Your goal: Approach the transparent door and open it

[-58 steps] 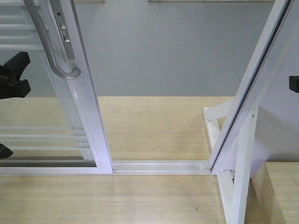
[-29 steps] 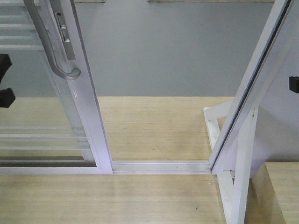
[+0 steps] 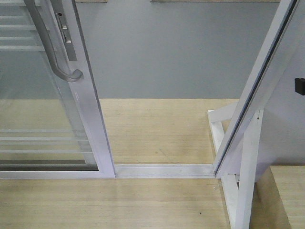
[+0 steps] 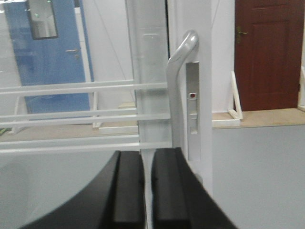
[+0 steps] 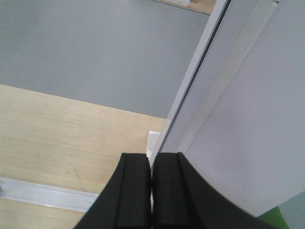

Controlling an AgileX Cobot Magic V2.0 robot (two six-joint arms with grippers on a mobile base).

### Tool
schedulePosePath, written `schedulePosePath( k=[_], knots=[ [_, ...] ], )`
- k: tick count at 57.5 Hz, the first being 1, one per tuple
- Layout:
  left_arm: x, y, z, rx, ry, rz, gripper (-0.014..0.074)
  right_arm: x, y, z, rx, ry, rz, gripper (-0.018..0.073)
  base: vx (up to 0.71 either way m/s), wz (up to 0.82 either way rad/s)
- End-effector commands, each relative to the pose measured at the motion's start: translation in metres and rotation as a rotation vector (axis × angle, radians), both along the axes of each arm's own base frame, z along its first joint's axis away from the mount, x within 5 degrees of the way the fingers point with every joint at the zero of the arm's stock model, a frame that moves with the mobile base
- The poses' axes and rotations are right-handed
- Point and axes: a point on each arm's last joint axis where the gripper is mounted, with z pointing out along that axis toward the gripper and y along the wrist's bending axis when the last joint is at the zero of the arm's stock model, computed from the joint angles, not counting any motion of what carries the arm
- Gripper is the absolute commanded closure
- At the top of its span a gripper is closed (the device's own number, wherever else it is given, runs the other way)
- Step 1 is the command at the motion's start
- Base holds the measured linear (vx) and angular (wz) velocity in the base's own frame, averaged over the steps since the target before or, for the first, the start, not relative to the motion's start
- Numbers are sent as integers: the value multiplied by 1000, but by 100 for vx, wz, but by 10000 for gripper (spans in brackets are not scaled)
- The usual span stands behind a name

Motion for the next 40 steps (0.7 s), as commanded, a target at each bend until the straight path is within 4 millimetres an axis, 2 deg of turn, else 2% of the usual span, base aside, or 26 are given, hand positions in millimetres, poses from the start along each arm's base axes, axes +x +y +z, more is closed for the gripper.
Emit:
schedulePosePath(
  k=[1,8,15,20,26,40],
  knots=[
    [-10,0,0,-7,-98,2,500,0,-1,19,-16,-119,7,404,0,0],
    [-23,-1,-19,2,-142,1,606,0,-1,19,-16,-119,7,404,0,0],
    [-29,-1,-43,-8,-157,0,604,0,-1,19,-16,-119,7,404,0,0],
    [-26,-1,-58,-12,-109,1,604,0,-1,19,-16,-117,6,404,0,0],
    [-25,-1,-62,-15,-48,5,604,0,-1,19,-16,-115,6,404,0,0],
    [-25,-1,-63,-13,-36,6,603,0,-1,19,-15,-115,6,404,0,0]
  ],
)
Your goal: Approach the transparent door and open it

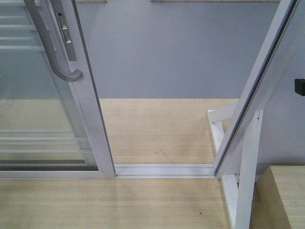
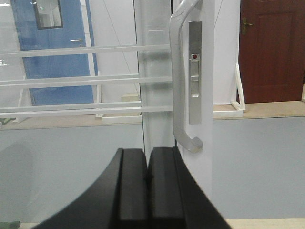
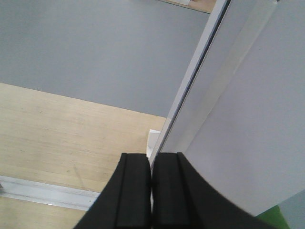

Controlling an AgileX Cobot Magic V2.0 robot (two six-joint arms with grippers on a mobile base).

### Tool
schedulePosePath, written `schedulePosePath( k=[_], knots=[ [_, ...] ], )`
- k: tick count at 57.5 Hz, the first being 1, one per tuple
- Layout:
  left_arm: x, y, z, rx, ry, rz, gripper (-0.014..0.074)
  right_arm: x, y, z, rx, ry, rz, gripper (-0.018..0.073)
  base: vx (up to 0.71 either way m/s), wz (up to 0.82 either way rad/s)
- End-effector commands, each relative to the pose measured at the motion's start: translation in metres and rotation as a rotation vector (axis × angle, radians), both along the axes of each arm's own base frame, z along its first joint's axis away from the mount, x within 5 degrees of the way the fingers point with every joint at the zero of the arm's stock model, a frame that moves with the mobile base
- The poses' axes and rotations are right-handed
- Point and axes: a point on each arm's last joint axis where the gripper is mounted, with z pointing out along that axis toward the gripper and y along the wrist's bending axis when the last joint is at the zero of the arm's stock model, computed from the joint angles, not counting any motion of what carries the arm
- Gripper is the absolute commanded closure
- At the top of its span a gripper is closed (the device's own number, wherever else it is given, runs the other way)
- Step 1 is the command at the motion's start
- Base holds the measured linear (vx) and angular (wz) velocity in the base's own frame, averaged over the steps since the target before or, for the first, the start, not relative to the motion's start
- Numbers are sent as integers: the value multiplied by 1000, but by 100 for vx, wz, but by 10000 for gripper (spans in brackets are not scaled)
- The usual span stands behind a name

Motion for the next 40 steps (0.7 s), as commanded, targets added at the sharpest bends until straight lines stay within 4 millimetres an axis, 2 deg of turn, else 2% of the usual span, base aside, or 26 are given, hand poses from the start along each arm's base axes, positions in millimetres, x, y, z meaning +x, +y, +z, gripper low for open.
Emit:
schedulePosePath(
  k=[1,30,36,40],
  knots=[
    [0,0,2,-7,-63,-5,603,0,0,19,-15,-119,7,404,0,0],
    [0,0,2,-7,-63,-5,602,-5,0,21,-8,-139,7,404,0,0],
    [0,0,2,-7,-63,-5,602,-18,0,18,-1,-212,12,414,0,0],
    [0,0,2,-7,-63,-5,602,-30,-2,8,26,-293,-7,459,0,0]
  ],
)
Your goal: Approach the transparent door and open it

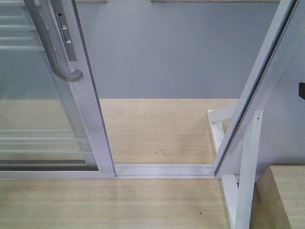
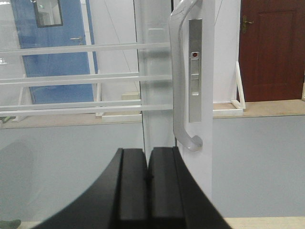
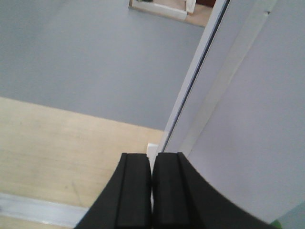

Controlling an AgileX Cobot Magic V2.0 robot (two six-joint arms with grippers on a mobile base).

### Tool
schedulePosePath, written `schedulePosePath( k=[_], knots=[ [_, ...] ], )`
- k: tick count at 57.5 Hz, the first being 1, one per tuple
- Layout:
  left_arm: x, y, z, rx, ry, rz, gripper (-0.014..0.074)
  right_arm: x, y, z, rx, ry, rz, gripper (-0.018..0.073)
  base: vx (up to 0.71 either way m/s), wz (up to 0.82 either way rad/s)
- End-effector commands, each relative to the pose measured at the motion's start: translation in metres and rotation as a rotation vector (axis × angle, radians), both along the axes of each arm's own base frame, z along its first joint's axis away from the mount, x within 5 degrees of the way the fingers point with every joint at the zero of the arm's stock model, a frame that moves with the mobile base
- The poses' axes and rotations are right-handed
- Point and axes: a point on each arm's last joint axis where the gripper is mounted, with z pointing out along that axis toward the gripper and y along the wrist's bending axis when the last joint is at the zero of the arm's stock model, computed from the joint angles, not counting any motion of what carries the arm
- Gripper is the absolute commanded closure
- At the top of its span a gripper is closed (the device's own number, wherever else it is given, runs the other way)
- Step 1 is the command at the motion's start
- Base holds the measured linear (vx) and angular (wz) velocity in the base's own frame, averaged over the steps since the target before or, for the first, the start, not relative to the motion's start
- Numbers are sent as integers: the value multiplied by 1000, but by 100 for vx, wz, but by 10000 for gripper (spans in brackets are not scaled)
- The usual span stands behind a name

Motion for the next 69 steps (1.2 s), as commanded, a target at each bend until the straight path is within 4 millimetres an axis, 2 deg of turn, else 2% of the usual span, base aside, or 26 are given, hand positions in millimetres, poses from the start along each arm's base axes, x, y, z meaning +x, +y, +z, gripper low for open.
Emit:
schedulePosePath(
  k=[1,7,18,26,35,46,69],
  knots=[
    [0,0,2,-7,-66,-5,602,-13,-3,9,39,-214,-20,477,0,0],
    [0,0,2,-7,-66,-5,602,-33,-12,-10,158,-333,-112,575,0,0],
    [0,0,2,-7,-66,-5,602,-69,-13,-49,125,-410,-135,570,0,0],
    [0,0,2,-7,-66,-5,602,-90,-10,-79,176,-434,-143,568,0,0],
    [0,0,2,-7,-66,-5,602,-107,-8,-111,191,-459,-143,566,0,0],
    [0,0,2,-7,-66,-5,602,-118,-7,-139,189,-506,-137,565,0,0],
    [0,0,2,-7,-68,-5,603,-119,-7,-143,187,-473,-142,565,0,0]
  ],
)
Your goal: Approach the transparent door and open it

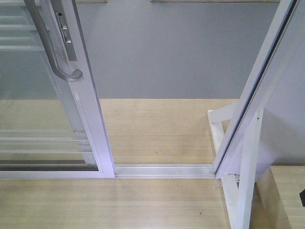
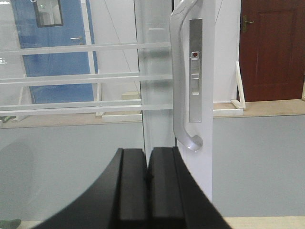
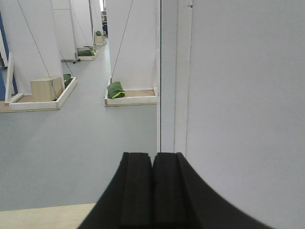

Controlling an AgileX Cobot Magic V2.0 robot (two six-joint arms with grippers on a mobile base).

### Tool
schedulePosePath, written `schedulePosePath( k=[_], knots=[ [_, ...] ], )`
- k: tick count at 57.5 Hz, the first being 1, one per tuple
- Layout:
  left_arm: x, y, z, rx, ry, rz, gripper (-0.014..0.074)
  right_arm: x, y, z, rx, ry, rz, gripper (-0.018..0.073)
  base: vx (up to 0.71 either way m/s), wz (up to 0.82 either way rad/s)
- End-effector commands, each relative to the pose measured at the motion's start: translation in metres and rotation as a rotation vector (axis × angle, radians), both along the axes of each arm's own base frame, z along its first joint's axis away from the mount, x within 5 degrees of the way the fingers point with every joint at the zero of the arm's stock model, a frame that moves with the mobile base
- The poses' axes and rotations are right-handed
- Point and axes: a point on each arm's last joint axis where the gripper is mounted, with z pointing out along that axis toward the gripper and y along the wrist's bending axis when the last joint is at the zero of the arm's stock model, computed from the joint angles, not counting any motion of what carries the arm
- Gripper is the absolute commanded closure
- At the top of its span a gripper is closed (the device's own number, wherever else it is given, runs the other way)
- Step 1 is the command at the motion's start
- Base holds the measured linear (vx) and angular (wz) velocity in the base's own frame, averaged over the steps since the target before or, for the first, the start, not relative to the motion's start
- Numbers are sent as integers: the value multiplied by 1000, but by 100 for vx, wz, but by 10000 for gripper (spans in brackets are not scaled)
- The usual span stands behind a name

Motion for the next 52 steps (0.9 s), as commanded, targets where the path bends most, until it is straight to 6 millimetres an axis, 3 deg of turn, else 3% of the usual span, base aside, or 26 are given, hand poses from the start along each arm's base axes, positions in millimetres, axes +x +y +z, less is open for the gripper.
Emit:
schedulePosePath(
  k=[1,52],
  knots=[
    [0,0,2,-7,-69,-5,603,-1,0,7,-18,-91,-3,565,0,0],
    [0,0,2,-7,-69,-5,603,-1,0,7,-18,-89,-3,565,0,0]
  ],
)
